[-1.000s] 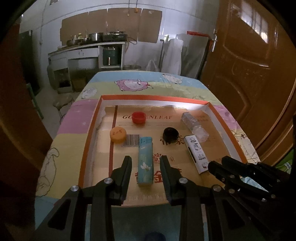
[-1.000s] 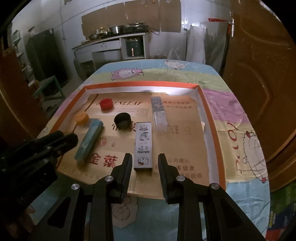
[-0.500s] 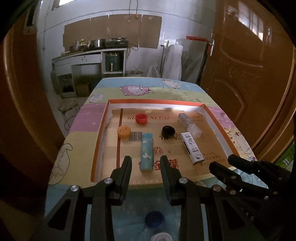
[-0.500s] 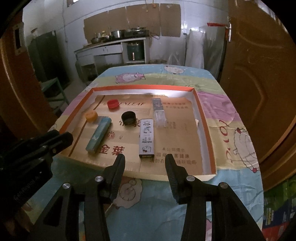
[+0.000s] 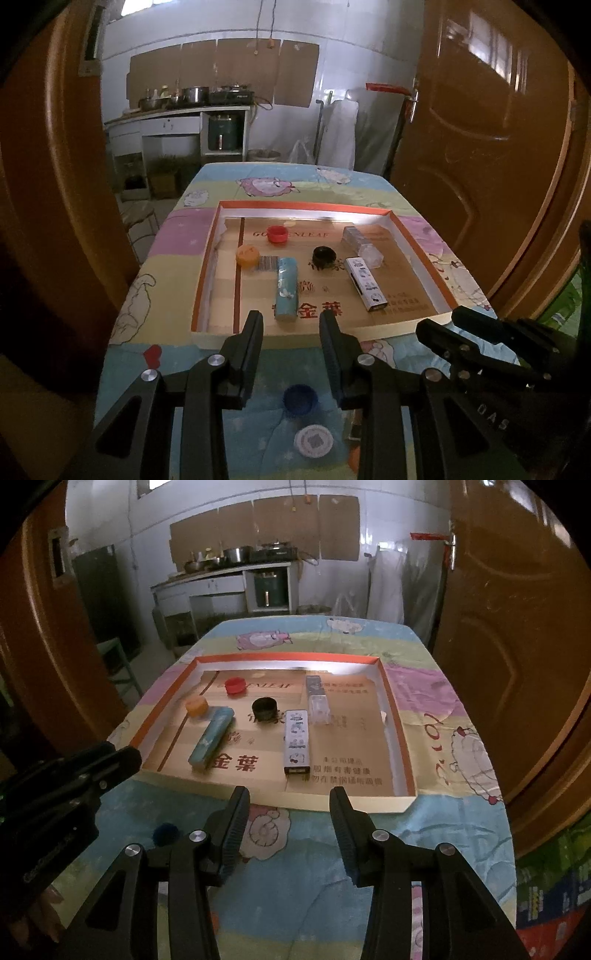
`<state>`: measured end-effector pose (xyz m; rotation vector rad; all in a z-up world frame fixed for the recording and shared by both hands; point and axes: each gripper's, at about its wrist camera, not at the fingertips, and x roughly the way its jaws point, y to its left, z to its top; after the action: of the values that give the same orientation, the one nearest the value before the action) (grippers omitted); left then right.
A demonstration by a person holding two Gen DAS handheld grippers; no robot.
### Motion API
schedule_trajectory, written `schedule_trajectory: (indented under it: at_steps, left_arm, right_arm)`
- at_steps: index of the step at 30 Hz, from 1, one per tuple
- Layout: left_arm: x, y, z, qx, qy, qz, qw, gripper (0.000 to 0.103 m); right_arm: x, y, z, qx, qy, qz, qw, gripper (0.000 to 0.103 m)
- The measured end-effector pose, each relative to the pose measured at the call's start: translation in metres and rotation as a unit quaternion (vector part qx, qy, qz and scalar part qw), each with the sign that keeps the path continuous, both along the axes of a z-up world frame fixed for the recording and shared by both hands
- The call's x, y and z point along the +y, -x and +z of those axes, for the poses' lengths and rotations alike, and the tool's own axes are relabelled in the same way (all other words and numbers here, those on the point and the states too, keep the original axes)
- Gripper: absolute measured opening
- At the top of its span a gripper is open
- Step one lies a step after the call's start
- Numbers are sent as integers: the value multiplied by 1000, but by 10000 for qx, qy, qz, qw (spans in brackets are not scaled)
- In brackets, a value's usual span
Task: Organize rigid objects
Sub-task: 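Move both grippers back toward the remaining caps on the quilt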
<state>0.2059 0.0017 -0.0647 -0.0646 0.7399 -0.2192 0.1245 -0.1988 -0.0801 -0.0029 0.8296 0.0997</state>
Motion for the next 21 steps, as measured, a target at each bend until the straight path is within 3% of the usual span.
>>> schedule_trajectory:
  at_steps: [21]
  left_arm:
    - [27,51,1,-46,69,151,9999,32]
  right_arm:
    - [3,54,8,-125,62,13,9999,46]
